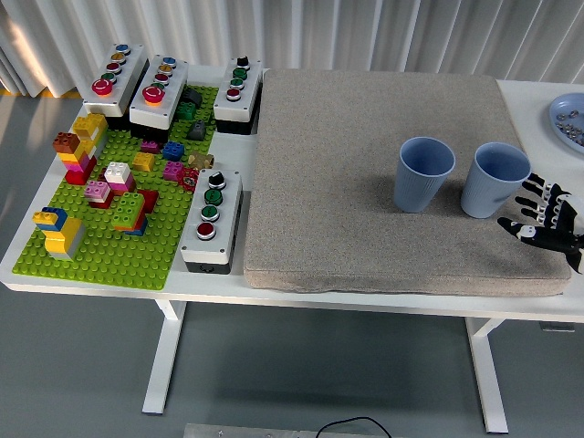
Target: Pick cup pour cup place
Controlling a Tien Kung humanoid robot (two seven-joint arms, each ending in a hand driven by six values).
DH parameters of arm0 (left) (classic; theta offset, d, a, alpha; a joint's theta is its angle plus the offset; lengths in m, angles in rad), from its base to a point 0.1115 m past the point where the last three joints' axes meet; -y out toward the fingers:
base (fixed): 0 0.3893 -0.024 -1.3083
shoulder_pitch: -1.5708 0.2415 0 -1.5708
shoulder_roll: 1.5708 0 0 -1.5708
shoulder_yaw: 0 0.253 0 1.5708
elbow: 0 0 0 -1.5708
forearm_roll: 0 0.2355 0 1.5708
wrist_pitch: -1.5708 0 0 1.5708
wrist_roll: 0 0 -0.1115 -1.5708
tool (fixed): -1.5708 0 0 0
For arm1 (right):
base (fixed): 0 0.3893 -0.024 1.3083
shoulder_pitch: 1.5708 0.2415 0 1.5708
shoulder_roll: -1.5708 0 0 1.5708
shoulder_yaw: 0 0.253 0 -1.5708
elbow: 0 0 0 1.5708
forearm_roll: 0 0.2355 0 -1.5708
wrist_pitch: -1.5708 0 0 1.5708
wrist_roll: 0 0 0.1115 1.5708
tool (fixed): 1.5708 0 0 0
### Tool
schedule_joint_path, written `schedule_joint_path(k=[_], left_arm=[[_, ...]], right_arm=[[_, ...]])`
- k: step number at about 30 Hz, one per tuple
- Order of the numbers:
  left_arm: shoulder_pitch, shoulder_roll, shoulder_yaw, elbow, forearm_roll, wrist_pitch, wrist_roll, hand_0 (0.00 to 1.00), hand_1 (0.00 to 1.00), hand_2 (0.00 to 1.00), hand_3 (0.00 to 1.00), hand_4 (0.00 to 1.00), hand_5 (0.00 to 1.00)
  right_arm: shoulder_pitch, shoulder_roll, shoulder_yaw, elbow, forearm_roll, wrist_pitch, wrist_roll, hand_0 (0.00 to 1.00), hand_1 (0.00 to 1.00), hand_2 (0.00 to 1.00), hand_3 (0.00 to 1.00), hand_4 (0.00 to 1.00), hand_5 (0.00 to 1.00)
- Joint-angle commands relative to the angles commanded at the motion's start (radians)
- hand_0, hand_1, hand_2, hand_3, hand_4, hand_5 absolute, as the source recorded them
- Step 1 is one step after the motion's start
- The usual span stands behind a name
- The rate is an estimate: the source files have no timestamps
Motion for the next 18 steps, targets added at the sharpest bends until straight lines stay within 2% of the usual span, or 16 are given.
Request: schedule_joint_path(k=[7, 18], left_arm=[[-0.002, 0.001, -0.012, 0.000, 0.014, -0.001, 0.002, 0.730, 0.778, 0.821, 0.686, 0.503, 0.955], [-0.007, 0.003, -0.016, 0.000, 0.019, -0.001, 0.002, 0.730, 0.778, 0.822, 0.682, 0.505, 0.957]], right_arm=[[-0.035, -0.013, 0.028, 0.031, 0.010, 0.001, -0.001, 0.930, 0.879, 0.963, 0.948, 0.855, 0.263], [0.001, -0.011, 0.053, 0.050, 0.010, -0.003, -0.004, 0.930, 0.882, 0.959, 0.946, 0.853, 0.261]])
